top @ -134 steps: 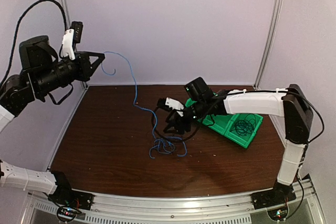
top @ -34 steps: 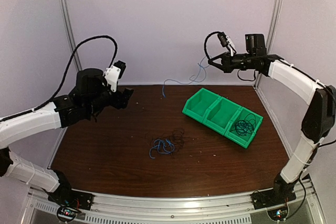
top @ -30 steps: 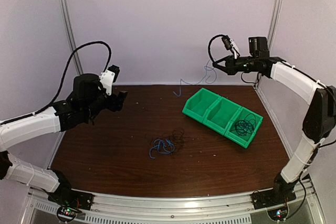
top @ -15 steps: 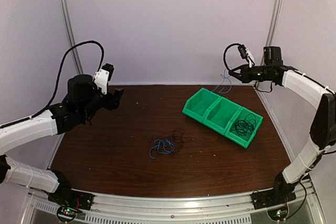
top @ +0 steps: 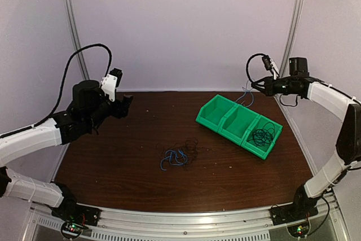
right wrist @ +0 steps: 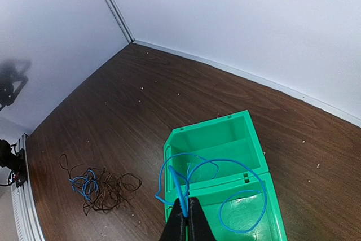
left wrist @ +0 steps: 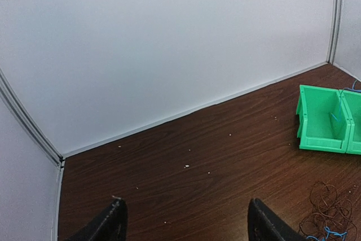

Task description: Untangle the cables

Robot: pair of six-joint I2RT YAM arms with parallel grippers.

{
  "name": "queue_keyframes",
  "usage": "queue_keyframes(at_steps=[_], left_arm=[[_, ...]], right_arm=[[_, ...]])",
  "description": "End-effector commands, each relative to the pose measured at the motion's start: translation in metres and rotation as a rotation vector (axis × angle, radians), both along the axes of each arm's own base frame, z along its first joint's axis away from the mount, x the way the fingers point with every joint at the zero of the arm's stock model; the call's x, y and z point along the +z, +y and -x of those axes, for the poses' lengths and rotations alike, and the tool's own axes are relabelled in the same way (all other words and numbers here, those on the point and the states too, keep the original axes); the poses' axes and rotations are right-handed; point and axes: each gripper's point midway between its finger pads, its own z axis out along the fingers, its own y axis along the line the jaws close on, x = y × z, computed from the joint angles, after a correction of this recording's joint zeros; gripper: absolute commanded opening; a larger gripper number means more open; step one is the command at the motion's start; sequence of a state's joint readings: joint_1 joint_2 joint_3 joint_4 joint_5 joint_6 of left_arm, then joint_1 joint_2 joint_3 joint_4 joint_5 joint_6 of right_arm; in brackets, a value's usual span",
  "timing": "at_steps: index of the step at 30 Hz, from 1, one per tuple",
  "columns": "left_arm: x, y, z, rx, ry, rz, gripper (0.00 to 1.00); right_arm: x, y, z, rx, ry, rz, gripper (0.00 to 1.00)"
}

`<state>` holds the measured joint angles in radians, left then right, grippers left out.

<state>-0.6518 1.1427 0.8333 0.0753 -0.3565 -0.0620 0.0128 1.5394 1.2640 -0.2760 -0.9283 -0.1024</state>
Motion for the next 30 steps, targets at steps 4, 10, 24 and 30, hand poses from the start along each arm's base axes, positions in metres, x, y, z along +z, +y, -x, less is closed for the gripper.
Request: queue_keyframes(at_steps=[4,10,24,30], left_arm=[[0.012,-0.002,-0.002,0.000,-0.039,0.039,0.74],[0.013,-0.002,-0.001,-0.003,-0.039,0.042,0.74],[0.015,-0.001,0.001,-0.004,-0.043,0.044,0.74],[0.016,0.000,0.001,-0.003,-0.045,0.044,0.74]], right_arm=[[0.069,-0.008,0.016,0.002,-0.164,-0.048,0.00],[0.064,-0.013,0.021,-0.006,-0.158,-0.021,0.00],[0.025,-0.024,0.025,-0.008,-0.080,-0.011,0.00],[-0.015,-0.024,0.018,0.000,0.007,-0.008,0.00]])
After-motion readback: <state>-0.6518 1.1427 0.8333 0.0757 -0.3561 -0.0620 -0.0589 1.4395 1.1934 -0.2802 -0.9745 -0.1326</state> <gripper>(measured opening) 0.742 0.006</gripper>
